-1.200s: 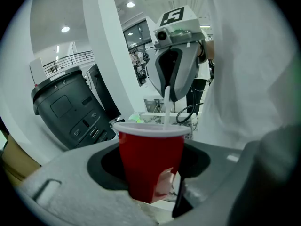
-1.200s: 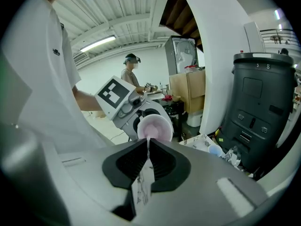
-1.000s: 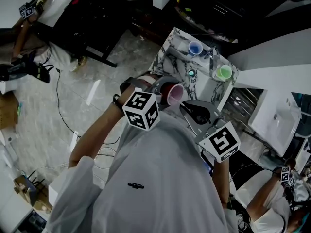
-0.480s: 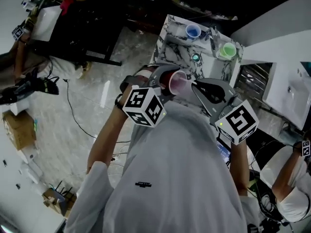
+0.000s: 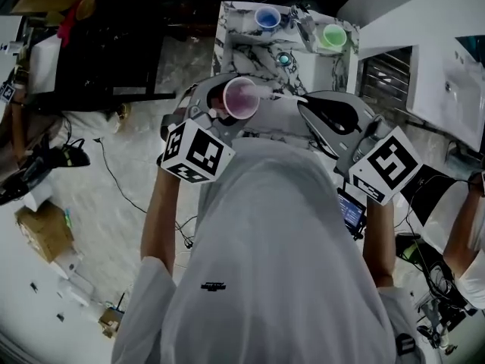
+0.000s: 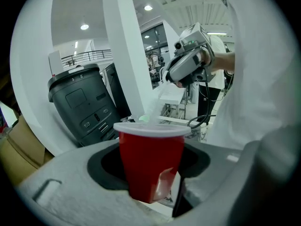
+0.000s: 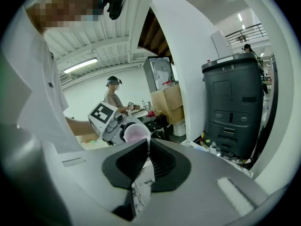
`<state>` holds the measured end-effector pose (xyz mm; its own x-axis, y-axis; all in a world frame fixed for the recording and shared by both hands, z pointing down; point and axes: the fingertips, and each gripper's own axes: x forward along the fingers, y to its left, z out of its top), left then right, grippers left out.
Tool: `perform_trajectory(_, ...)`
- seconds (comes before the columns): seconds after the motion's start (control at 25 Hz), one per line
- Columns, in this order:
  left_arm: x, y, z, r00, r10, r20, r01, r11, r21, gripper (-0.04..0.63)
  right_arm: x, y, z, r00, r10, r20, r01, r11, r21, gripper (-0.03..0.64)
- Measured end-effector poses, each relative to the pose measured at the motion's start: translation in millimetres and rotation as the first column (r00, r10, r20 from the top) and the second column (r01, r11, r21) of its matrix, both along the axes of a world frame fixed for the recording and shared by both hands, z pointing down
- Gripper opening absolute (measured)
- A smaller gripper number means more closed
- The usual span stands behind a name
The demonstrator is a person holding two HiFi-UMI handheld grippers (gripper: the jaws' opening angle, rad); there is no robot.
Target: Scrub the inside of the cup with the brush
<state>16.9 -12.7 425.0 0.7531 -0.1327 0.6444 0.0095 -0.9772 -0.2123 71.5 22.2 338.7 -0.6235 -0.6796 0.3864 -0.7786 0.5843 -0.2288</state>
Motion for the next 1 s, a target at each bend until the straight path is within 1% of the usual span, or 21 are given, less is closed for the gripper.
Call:
perform_trajectory(0.12, 1, -6, -8, 0.999, -0.038, -0.035, 0.038, 0.999, -0.013, 0.272, 8, -1, -13, 0.999, 0.029, 0.015, -0.029, 0.999, 0.026, 0.025)
perform_trajectory(0.24, 3, -15, -19, 0.989, -0.098, -0.107, 0.094, 0.995, -0.042, 0.272, 15, -4, -26, 0.998, 0.046, 0.035, -0.048, 0.997, 0.059, 0.025)
perform_trajectory(0.32, 2, -21, -28, 0.975, -0.146, -0.167, 0.139, 0.989, -0.051, 0.272, 16, -5, -31, 0.996, 0.059, 0.065, -0.064, 0.995, 0.078, 0.025)
perform_trajectory(0.4, 1, -25, -34, 0.961, -0.177, -0.213, 0.169, 0.984, -0.058, 0.272, 18, -8, -33, 0.994, 0.08, 0.076, -0.087, 0.992, 0.096, 0.025)
perform_trajectory(0.6, 4, -28, -49, 0.934, -0.211, -0.287, 0.196, 0.977, -0.082, 0.272, 27, -17, -37, 0.987, 0.136, 0.089, -0.149, 0.977, 0.153, 0.025)
perform_trajectory(0.68, 3, -28, -56, 0.921, -0.231, -0.312, 0.217, 0.973, -0.078, 0.272, 30, -19, -37, 0.981, 0.169, 0.097, -0.184, 0.969, 0.167, 0.025)
perform_trajectory(0.76, 3, -29, -68, 0.908, -0.232, -0.348, 0.224, 0.973, -0.062, 0.272, 34, -22, -37, 0.973, 0.203, 0.105, -0.22, 0.959, 0.179, 0.025)
perform_trajectory(0.84, 4, -31, -79, 0.89, -0.239, -0.387, 0.234, 0.97, -0.061, 0.272, 38, -25, -38, 0.966, 0.234, 0.108, -0.252, 0.948, 0.195, 0.025)
perform_trajectory(0.88, 4, -33, -84, 0.877, -0.256, -0.407, 0.25, 0.966, -0.07, 0.272, 39, -26, -37, 0.963, 0.249, 0.107, -0.267, 0.942, 0.205, 0.025)
perform_trajectory(0.92, 2, -35, -87, 0.86, -0.282, -0.426, 0.276, 0.958, -0.077, 0.272, 41, -27, -37, 0.959, 0.265, 0.104, -0.282, 0.934, 0.217, 0.025)
perform_trajectory(1.0, -3, -42, -92, 0.82, -0.348, -0.454, 0.354, 0.932, -0.075, 0.272, 46, -28, -34, 0.947, 0.308, 0.089, -0.32, 0.915, 0.246, 0.025)
